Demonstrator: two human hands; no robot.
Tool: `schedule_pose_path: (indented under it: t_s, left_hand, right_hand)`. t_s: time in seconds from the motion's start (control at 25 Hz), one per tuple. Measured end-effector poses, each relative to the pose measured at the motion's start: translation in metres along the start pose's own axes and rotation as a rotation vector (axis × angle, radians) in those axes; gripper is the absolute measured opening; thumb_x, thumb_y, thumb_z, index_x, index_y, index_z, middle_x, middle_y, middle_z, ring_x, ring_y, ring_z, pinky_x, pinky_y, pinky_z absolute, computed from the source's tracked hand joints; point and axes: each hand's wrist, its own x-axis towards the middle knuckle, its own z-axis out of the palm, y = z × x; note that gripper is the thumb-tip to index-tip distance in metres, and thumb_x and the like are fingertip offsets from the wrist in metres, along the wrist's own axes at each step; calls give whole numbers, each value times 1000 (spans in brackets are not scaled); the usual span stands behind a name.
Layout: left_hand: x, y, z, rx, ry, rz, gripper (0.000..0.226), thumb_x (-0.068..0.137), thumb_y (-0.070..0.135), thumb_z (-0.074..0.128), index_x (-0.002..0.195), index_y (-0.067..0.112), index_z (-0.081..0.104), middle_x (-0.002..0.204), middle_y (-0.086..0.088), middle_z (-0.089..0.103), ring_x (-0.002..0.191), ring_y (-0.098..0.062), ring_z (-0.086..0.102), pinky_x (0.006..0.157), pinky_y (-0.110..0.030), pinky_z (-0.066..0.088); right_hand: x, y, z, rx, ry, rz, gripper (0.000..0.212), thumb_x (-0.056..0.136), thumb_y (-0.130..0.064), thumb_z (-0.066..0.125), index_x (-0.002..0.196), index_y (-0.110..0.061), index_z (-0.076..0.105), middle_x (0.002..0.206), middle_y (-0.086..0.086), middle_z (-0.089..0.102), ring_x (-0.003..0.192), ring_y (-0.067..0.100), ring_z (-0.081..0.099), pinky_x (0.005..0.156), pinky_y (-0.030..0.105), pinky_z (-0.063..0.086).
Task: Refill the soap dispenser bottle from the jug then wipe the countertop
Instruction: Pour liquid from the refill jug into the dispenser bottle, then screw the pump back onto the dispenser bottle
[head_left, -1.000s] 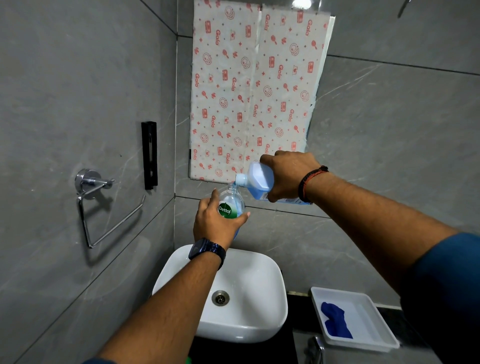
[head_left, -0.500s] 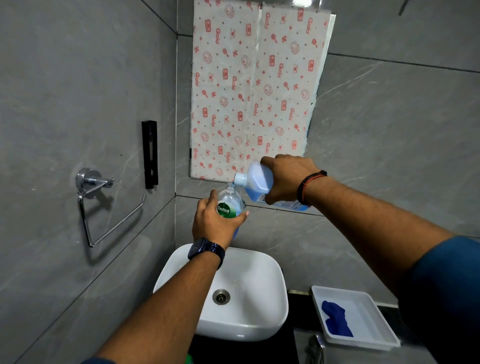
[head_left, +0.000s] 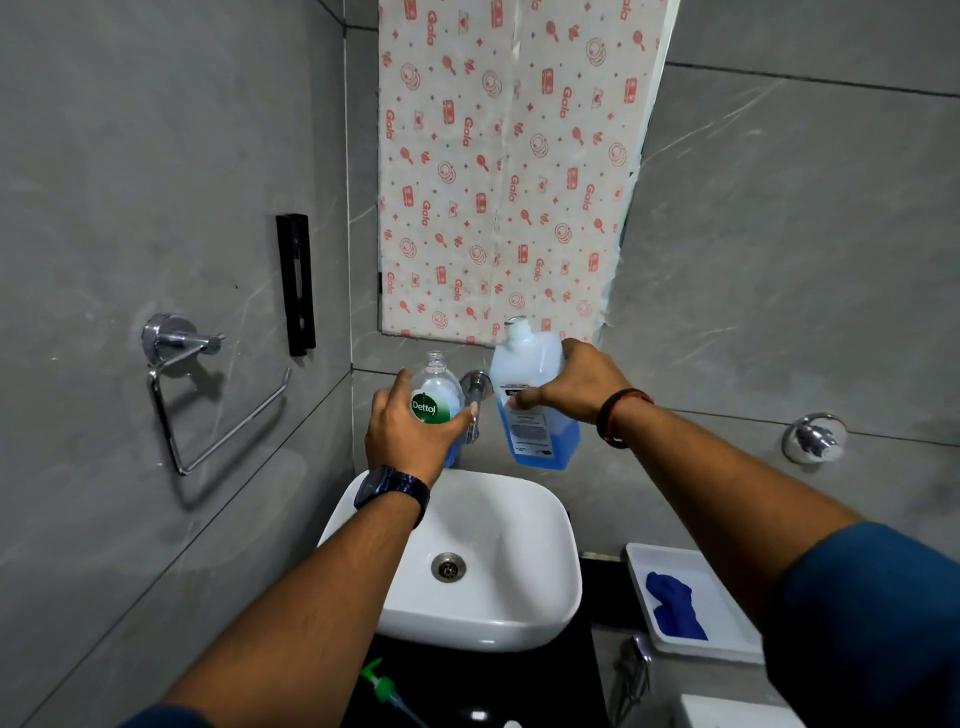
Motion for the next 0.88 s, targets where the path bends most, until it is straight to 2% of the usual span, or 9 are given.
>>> schedule_pose_path:
  t_s: [0.12,0.2,0.36,0.48,0.56,0.68,0.76,0.88]
  left_hand:
    - [-8,-30,-7,-1,-22,-39,93,48,54,83,127,22,47,118,-7,54,98,-26,57,73,-27,42]
    - [-18,-54,-12,-12,-33,-78,88,49,49,85,125,21,49,122,-6,53,102,-26,56,76,-27,42]
    - [-45,-106,-21,15,-53,-132,75,49,39,87,114,20,55,115,-7,56,98,-26,56,78,-26,39]
    - [-79,-147,-26,66,-78,-192,78,49,35,88,116,15,55,115,-10,57,100,-27,55,83,-30,42]
    - [-104,-170,-30,105,-76,-228,78,47,33,89,115,13,57,115,-11,58,100,-30,56,84,-35,45]
    - [-133,-209,-35,146,-145,-253,66,48,31,89,105,14,59,107,-13,61,95,-33,58,78,-41,51]
    - [-151,-234,-36,167,-209,-253,65,51,35,88,105,14,58,108,-13,61,96,-32,58,78,-36,49]
    - [-174,-264,-36,187,-196,-282,71,54,38,87,112,15,55,117,-11,59,103,-29,56,80,-30,41]
  right_hand:
    - [-12,25,27,208,-11,58,53,50,-38,90,91,-30,58,92,-9,67,83,12,63,67,29,54]
    - [-22,43,48,287,-31,98,60,49,-34,92,98,-28,58,95,-10,67,84,6,63,66,23,52]
    - [-49,79,92,328,-95,135,70,47,-28,93,106,-25,55,99,-12,65,87,3,61,65,17,47]
    - [-74,112,124,359,-168,161,74,45,-26,94,109,-26,57,103,-8,67,92,10,62,74,24,52]
    - [-92,134,138,342,-204,175,73,43,-31,94,107,-28,59,102,-9,67,92,6,63,76,26,53]
    - [-118,171,153,339,-270,209,74,38,-40,94,103,-31,59,99,-13,68,90,2,63,77,26,53]
    - [-135,199,161,346,-301,235,79,37,-42,93,106,-32,58,102,-11,68,94,7,64,81,32,54]
    - [-159,236,173,364,-321,248,80,39,-40,93,110,-29,57,107,-8,67,99,11,64,85,38,54]
